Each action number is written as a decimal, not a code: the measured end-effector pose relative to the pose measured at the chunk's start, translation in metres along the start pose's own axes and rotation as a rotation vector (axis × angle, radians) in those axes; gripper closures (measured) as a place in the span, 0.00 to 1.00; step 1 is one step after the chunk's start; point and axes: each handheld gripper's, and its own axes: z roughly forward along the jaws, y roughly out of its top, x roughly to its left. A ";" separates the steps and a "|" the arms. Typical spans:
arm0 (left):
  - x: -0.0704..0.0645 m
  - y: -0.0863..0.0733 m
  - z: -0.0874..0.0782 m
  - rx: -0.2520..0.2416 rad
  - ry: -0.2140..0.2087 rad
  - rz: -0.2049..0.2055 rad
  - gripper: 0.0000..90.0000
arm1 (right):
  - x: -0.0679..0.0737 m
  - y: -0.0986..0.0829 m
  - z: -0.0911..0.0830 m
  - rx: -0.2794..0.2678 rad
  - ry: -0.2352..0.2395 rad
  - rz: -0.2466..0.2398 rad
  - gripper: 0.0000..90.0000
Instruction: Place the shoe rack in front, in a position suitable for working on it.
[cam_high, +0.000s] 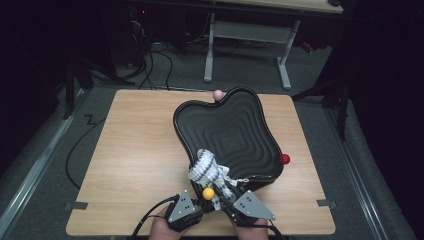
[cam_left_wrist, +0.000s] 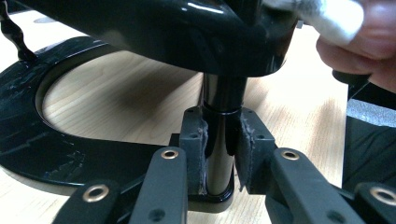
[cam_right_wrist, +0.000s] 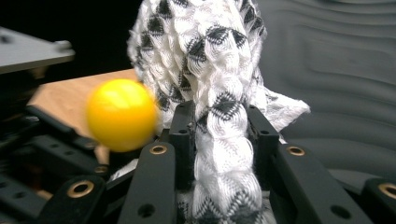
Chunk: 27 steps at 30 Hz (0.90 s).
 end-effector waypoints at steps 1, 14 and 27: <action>0.000 0.000 0.000 0.000 0.000 0.000 0.83 | 0.004 0.000 0.000 0.004 -0.017 -0.016 0.80; 0.000 0.000 0.000 -0.002 0.001 -0.002 0.83 | 0.000 0.002 0.001 0.009 -0.008 0.004 0.78; 0.000 0.000 0.000 -0.001 -0.003 0.002 0.83 | -0.050 0.023 0.016 0.062 -0.121 0.113 0.79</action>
